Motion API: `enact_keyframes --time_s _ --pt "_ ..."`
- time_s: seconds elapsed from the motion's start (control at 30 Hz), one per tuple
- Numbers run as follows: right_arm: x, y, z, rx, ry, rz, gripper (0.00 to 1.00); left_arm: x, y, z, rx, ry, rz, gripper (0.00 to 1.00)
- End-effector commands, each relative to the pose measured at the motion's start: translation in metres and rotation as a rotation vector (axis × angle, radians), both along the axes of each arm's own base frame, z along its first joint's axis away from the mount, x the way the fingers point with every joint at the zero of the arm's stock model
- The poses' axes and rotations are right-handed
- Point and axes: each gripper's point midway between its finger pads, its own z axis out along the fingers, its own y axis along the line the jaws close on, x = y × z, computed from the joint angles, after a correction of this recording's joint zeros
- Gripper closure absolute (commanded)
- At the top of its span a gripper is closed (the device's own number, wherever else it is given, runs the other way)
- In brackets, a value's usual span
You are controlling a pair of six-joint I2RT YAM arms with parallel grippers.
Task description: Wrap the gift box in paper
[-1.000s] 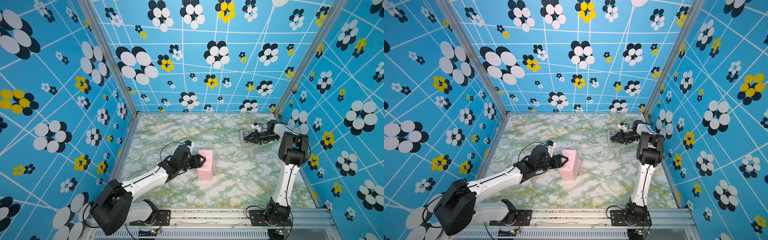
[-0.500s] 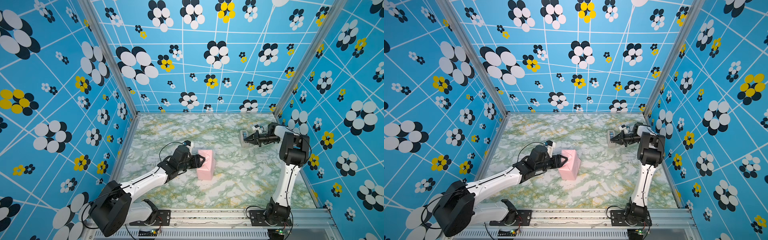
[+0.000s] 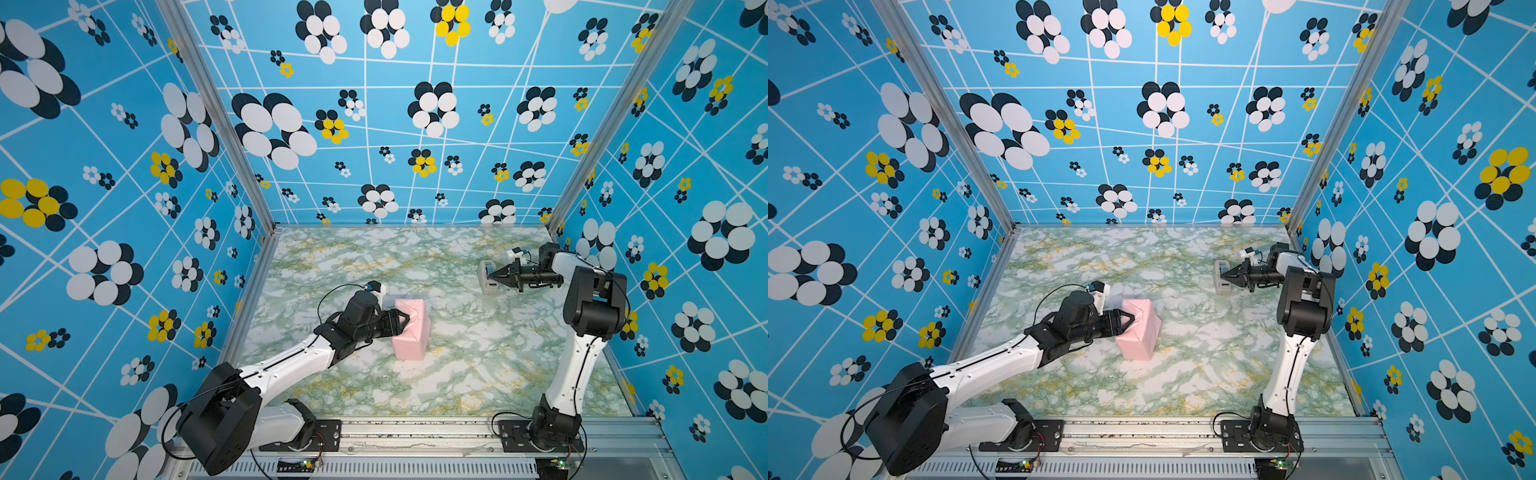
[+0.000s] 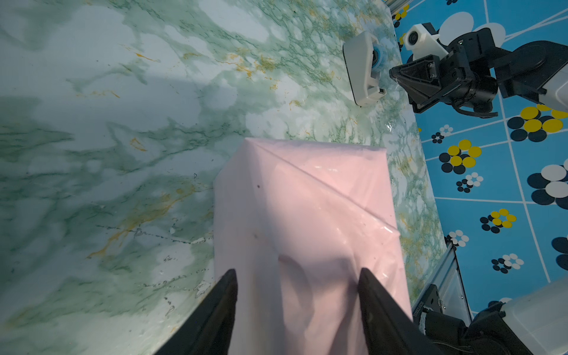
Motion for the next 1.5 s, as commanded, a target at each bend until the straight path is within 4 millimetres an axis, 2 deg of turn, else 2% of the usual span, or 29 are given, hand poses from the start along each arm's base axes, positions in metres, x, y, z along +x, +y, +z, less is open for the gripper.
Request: enact_keyframes --time_s 0.0,0.27,0.5,0.77,1.03,1.23,1.33,1.47 --pt "-0.008 0.004 0.023 0.024 -0.004 -0.015 1.0 -0.015 0.03 -0.045 0.154 0.102 0.042 0.37" --pt "-0.033 0.001 0.028 -0.028 0.009 -0.054 1.0 -0.016 0.031 -0.046 0.154 0.102 0.042 0.37" --pt "-0.053 0.0 0.018 -0.09 0.033 -0.087 1.0 -0.015 0.03 -0.046 0.154 0.1 0.039 0.37" --pt "-0.071 -0.003 -0.021 -0.146 0.096 -0.151 1.0 -0.013 0.026 -0.044 0.148 0.097 0.03 0.37" --pt "-0.072 -0.009 -0.058 -0.185 0.149 -0.197 1.0 -0.011 0.022 -0.042 0.143 0.093 0.02 0.37" --pt "-0.076 -0.014 -0.072 -0.226 0.169 -0.21 1.0 -0.009 0.022 -0.04 0.147 0.091 0.019 0.37" --pt "-0.078 -0.022 -0.081 -0.284 0.185 -0.218 1.0 -0.01 0.022 -0.039 0.147 0.088 0.019 0.37" --pt "-0.079 -0.024 -0.081 -0.289 0.187 -0.224 1.0 -0.009 0.023 -0.038 0.15 0.084 0.019 0.37"
